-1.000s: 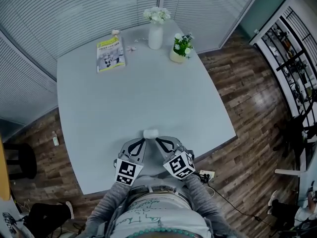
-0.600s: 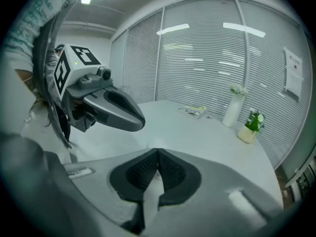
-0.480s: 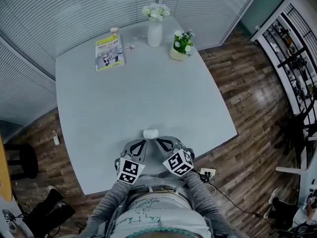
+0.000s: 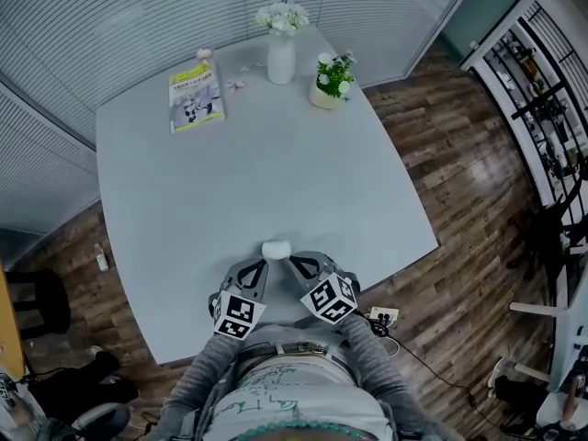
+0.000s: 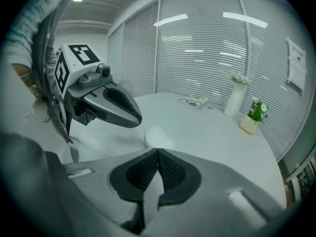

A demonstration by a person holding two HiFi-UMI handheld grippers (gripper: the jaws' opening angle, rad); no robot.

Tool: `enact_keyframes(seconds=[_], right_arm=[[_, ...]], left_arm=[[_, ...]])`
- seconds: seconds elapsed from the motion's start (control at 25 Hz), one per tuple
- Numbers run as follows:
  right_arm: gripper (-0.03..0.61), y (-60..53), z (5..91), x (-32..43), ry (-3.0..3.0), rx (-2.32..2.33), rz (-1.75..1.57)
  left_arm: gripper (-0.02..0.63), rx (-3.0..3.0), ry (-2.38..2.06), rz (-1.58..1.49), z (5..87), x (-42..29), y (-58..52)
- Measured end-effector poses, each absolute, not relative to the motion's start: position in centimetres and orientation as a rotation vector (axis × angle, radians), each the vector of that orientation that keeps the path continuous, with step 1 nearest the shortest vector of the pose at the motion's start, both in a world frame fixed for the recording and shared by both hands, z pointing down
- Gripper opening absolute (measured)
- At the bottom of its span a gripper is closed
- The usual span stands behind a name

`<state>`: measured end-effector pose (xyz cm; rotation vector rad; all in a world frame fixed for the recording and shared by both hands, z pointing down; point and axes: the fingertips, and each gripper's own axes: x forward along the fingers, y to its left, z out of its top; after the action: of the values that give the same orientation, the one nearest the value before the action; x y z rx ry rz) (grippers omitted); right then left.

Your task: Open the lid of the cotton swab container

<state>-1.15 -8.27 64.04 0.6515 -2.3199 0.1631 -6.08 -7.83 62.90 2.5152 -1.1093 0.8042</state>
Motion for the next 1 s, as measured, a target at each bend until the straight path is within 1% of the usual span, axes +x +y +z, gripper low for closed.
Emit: enact_keyframes(seconds=[0.2, 0.24, 0.28, 0.36, 0.4, 0.56, 0.64, 0.84, 1.0], right_arm=[[0.003, -8.7, 64.5, -0.6, -2.305, 0.671, 0.192], [0.021, -8.8, 64.6, -0.6, -2.303, 0.669, 0.204], [0.069, -8.8, 64.8, -0.6, -2.301, 0.664, 0.216], [0.091, -8.8, 65.1, -0.6, -2.299, 0.647, 0.231], [0.125, -8.7, 65.3, -0.6, -2.299, 0.635, 0.234], [0.209, -8.9, 66.2, -1.2, -2.310, 0.587, 0.252], [0.230, -9.3, 66.7, -1.7, -2.316, 0.577, 0.259], [0.272, -9.9, 67.6, -3.3, -2.341, 0.530, 0.248], [0.276, -10.2, 68.3, -4.0, -2.324, 0.468, 0.210]], left_arm=[[-0.002, 2.547, -1.066, 0.835, 63.2, -6.2, -8.2], [-0.002, 2.562, -1.058, 0.840, 63.1, -6.2, -8.3], [-0.002, 2.580, -1.056, 0.843, 62.9, -6.2, -8.5], [-0.002, 2.620, -1.060, 0.847, 62.3, -6.3, -8.8], [0.000, 2.636, -1.058, 0.850, 62.1, -6.3, -9.0], [0.014, 2.652, -1.020, 0.871, 62.2, -6.3, -9.7], [0.032, 2.645, -1.007, 0.875, 62.4, -6.3, -10.0], [0.034, 2.635, -1.029, 0.864, 62.2, -6.7, -10.2], [0.034, 2.628, -1.025, 0.871, 62.1, -7.0, -9.9]])
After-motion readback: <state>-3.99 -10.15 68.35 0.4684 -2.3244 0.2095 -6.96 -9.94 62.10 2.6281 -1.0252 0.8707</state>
